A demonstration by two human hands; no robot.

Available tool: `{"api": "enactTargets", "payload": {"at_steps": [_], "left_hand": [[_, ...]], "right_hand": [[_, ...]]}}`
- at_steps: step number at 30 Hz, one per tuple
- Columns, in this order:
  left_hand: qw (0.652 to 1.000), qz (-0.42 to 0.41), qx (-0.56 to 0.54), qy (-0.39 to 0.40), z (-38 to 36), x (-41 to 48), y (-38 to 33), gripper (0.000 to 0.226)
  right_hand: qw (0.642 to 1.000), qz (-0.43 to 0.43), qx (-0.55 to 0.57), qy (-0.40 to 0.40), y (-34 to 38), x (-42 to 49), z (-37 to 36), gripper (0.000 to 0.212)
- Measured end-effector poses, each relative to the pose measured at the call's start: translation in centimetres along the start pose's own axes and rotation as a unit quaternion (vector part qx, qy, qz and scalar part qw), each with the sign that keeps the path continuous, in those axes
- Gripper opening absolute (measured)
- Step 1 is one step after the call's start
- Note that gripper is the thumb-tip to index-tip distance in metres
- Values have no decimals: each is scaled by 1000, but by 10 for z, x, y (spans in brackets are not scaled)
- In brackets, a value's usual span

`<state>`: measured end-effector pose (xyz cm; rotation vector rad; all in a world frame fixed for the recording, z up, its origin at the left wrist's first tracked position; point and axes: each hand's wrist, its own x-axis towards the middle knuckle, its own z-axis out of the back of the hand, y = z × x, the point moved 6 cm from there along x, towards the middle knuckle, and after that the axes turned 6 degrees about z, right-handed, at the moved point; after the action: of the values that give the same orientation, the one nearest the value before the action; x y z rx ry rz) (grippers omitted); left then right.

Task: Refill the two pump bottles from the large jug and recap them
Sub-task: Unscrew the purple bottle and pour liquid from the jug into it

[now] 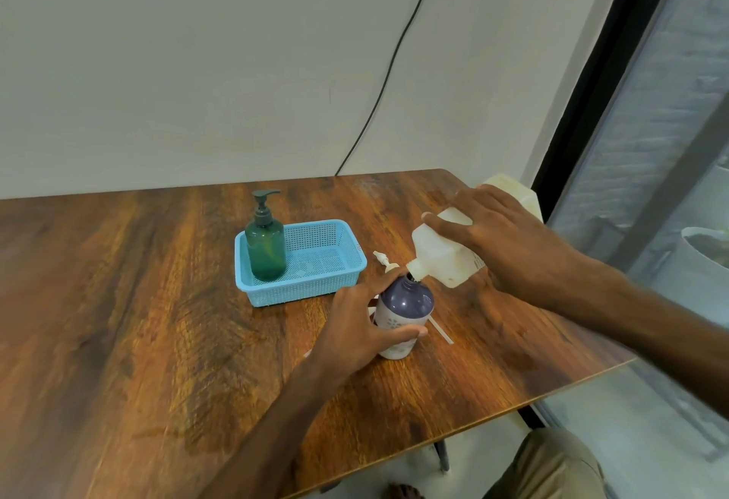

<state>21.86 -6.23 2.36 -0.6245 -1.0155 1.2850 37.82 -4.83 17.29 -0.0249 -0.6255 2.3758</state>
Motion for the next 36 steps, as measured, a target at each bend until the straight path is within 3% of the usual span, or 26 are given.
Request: {"api": "enactTargets", "payload": {"at_steps": [24,36], "left_hand": [[1000,0,-11,-12,5,-2,7,93],[1000,-1,-14,-11,5,-1,9,95]], "right_hand": [[994,39,-85,63,12,20,8,99],[974,71,-186,107,28,30,20,98]]}}
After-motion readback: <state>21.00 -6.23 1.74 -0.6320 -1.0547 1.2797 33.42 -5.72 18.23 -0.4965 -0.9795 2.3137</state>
